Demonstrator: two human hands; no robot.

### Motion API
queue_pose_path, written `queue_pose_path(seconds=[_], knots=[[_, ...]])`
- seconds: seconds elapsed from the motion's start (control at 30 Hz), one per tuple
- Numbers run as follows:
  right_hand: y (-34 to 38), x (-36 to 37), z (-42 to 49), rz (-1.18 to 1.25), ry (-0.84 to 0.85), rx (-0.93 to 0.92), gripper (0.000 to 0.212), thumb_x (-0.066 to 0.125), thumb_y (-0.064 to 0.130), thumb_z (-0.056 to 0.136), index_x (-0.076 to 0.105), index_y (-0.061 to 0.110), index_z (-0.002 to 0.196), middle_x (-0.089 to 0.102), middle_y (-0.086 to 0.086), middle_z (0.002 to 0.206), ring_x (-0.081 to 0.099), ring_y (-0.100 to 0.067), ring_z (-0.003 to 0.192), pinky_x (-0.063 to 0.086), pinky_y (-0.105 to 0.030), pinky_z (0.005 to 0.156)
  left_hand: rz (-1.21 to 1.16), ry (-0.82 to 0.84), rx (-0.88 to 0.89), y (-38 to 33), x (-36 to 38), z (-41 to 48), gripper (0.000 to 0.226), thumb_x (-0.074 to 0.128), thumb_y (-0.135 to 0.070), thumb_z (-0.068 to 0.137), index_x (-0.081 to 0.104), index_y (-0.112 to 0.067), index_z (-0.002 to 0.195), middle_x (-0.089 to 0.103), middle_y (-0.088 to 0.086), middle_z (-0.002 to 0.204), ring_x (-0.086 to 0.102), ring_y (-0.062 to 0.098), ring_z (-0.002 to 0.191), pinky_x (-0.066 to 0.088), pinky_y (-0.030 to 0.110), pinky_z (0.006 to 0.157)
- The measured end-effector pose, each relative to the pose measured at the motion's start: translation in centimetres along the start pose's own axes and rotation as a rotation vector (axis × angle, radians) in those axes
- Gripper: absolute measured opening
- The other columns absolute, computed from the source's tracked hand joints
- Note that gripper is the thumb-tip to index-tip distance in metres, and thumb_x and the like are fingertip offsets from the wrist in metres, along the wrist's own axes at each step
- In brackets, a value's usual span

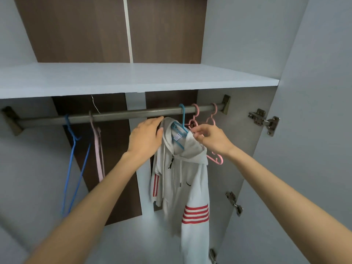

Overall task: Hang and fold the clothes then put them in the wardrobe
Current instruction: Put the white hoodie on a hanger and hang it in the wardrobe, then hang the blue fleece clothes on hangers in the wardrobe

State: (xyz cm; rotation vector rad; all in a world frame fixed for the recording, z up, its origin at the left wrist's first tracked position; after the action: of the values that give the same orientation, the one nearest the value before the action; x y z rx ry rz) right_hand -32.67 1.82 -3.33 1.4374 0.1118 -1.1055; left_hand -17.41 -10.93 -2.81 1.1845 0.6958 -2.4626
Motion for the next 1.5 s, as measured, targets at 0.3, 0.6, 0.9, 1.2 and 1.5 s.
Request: queue_pose_path(seconds=[0.3,0.6,0.9,1.2,1.5], knots=[[2.6,0.1,-9.8,-0.011,0.105,-0.212,0.027,0.049,0.015,0.098,0.061,0.015,0.121,0.061,0.002,0.117,0.052,0.003,0.088,0.038,0.003,0.063,0.001,-0.085,-0.169,-3.6,-4.8,-11.4,0.04,0.043,-0.028,0.099,0.046,-0.023,0.139,0.052,0.002,0.137,0.054,0.02,0.121,0.046,0.033,0.094],[6.8,5.0,-18.8,0.042,0.229,-0.343,0.023,0.051,0.022,0.097,0.062,0.024,0.118,0.06,0.01,0.11,0.059,-0.005,0.087,0.048,-0.012,0.076,0.07,-0.138,-0.426,-3.2,-10.4,-24.8,0.035,0.046,-0.026,0.097,0.055,-0.027,0.13,0.061,0.001,0.126,0.059,0.025,0.108,0.044,0.034,0.082],[9.6,10.2,-29.4,0.108,0.341,-0.403,0.022,0.054,0.018,0.094,0.067,0.026,0.109,0.057,0.024,0.082,0.054,-0.001,0.066,0.041,-0.003,0.062,0.089,-0.111,-0.584,-4.1,-15.1,-38.6,0.035,0.048,-0.024,0.096,0.055,-0.023,0.131,0.06,0.008,0.128,0.057,0.03,0.114,0.045,0.042,0.095],[12.0,13.7,-43.2,0.108,0.533,-0.461,0.022,0.054,0.019,0.095,0.065,0.025,0.113,0.062,0.012,0.096,0.054,-0.003,0.079,0.042,-0.017,0.074,0.118,-0.086,-0.733,-8.1,-20.0,-54.7,0.035,0.042,-0.028,0.099,0.051,-0.03,0.132,0.059,-0.002,0.127,0.057,0.019,0.111,0.047,0.035,0.087],[16.8,19.2,-54.9,0.044,0.761,-0.682,0.025,0.049,0.02,0.097,0.062,0.024,0.117,0.061,0.01,0.102,0.052,0.001,0.068,0.039,-0.018,0.063,0.254,-0.121,-0.959,-9.9,-25.5,-69.9,0.035,0.039,-0.031,0.1,0.05,-0.031,0.133,0.06,-0.006,0.125,0.059,0.015,0.109,0.043,0.028,0.078]])
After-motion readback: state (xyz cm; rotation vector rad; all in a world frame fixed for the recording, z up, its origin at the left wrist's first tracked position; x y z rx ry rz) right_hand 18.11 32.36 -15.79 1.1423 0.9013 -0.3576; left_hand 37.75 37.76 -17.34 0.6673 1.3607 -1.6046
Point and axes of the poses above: each hand's wrist, its own z-axis towards the middle knuckle, its own x-axis out of the palm, y = z × x, the point moved 5 cm from there along z, towards the middle knuckle
